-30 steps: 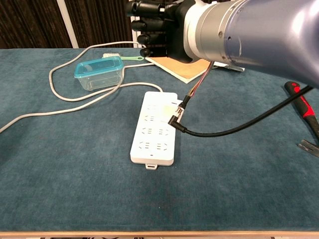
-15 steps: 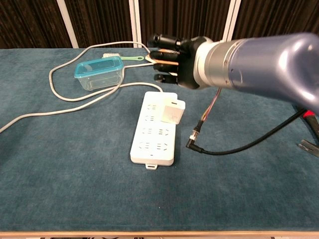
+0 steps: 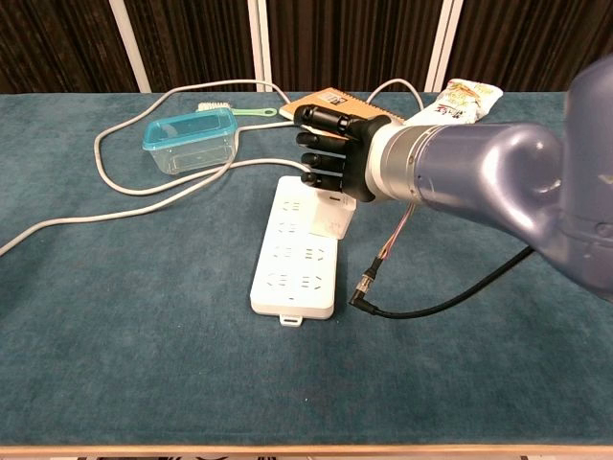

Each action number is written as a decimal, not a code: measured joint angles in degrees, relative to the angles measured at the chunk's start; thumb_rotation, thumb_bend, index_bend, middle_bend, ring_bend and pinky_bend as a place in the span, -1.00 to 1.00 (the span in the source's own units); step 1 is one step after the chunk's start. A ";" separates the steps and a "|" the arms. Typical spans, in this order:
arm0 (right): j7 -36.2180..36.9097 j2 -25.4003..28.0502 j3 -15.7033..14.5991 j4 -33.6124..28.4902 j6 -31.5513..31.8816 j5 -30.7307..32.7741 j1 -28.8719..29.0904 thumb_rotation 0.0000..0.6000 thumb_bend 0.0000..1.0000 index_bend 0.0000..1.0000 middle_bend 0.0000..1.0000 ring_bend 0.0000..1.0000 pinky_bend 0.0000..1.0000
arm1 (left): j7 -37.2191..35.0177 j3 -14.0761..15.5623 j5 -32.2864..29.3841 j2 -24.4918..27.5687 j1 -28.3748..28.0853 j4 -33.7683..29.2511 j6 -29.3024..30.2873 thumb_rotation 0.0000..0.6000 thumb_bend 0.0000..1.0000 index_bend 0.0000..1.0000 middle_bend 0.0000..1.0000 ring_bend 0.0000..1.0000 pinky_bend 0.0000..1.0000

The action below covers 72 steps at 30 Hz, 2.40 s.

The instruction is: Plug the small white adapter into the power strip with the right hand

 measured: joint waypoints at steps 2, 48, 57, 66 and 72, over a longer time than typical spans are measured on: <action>0.63 -0.95 0.25 0.79 0.71 -0.31 0.23 1.00 0.28 0.71 0.73 0.65 0.57 | -0.01 0.01 0.03 0.00 0.00 0.01 0.01 1.00 -1.00 -1.00 -1.00 -1.00 -1.00; 0.40 -9.30 2.02 9.33 1.14 1.88 3.48 1.00 0.28 0.71 0.73 0.65 0.57 | -0.93 -0.05 -0.30 0.18 -0.17 -0.01 -0.48 1.00 -1.00 -1.00 -1.00 -1.00 -1.00; -2.01 -6.71 2.39 4.25 2.07 -3.84 3.36 1.00 0.29 0.11 0.24 -0.08 -0.30 | -0.73 -0.06 -0.33 0.12 -0.20 0.08 -0.52 1.00 -1.00 -1.00 -1.00 -1.00 -1.00; -13.08 6.10 -4.99 -6.72 2.55 -17.95 0.61 1.00 -0.03 -0.98 -0.77 -0.97 -0.97 | 0.26 0.00 0.10 -0.10 0.06 0.14 0.34 1.00 -0.99 -1.00 -1.00 -1.00 -1.00; -24.55 21.00 -14.15 -13.36 2.99 -26.56 -4.06 1.00 -0.16 -1.00 -1.00 -1.00 -1.00 | 1.98 0.08 0.64 -0.48 0.30 0.52 1.24 1.00 -0.99 -1.00 -1.00 -1.00 -1.00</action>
